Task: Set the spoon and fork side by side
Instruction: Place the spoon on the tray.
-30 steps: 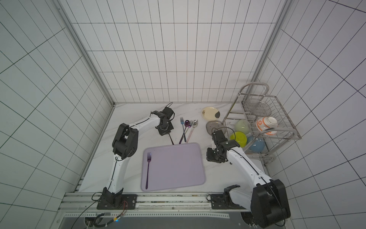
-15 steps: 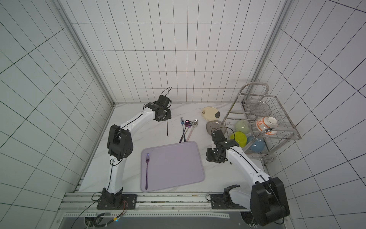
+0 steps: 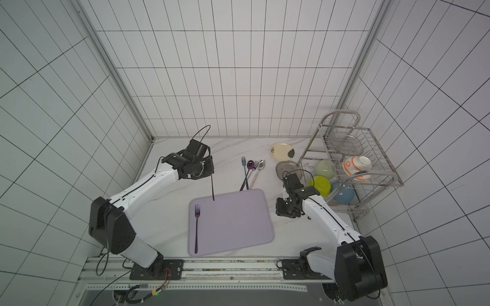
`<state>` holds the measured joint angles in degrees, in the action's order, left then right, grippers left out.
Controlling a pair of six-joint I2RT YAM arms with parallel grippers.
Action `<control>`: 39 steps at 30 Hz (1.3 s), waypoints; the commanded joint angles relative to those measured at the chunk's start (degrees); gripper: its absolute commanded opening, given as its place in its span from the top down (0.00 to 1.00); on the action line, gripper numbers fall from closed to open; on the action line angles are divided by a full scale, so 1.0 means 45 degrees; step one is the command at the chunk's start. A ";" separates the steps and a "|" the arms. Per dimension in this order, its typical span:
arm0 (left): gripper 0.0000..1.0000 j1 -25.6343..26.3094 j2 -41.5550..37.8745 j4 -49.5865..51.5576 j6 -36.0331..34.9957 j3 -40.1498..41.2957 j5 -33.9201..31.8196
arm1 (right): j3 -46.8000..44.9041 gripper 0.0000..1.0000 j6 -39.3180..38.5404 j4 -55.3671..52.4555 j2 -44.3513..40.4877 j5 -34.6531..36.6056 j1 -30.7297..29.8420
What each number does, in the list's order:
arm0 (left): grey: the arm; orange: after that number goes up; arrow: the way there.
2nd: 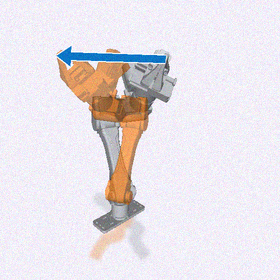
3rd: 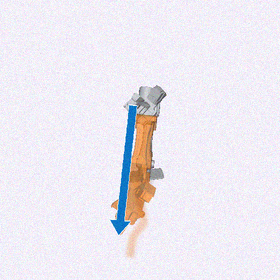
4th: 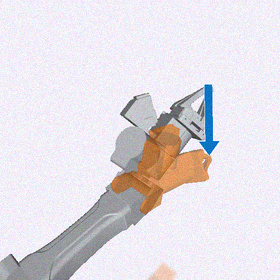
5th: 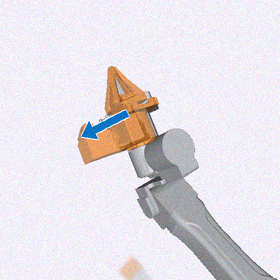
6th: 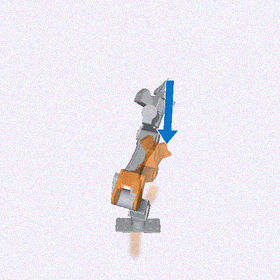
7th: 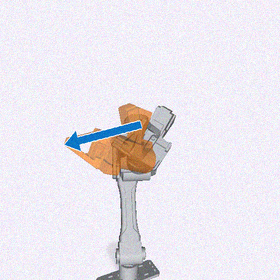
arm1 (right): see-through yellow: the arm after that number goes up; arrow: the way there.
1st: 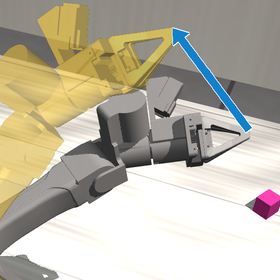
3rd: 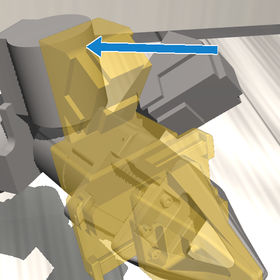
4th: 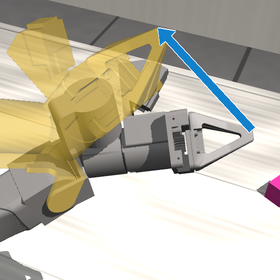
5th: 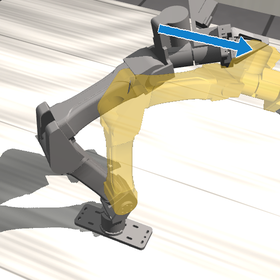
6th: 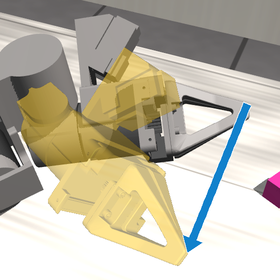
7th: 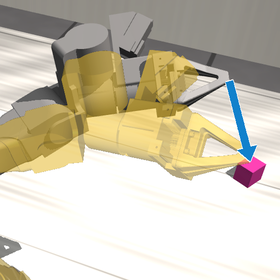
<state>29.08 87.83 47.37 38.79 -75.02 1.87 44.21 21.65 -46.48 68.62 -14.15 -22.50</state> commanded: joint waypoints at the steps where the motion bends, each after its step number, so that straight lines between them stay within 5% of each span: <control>1: 1.00 0.0381 -0.1730 -0.1133 0.0879 0.1911 0.1738 | -0.0150 0.65 -0.0161 0.0004 -0.0327 -0.0302 -0.0024; 7: 1.00 0.1159 -0.4135 -0.1576 0.1891 0.5315 0.2185 | -0.0212 0.65 -0.0211 0.0110 -0.0480 -0.0562 -0.0039; 14: 1.00 0.1425 -0.4768 -0.2697 0.2538 0.7576 0.2071 | -0.0224 0.65 -0.0236 0.0123 -0.0595 -0.0738 -0.0057; 39: 1.00 0.1390 -0.4092 -0.3551 0.2102 0.9301 0.1883 | -0.0220 0.65 -0.0046 -0.0001 -0.0659 -0.0376 -0.0349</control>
<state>35.31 69.30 33.36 48.05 -34.13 10.59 43.79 21.28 -45.74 66.13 -16.86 -23.38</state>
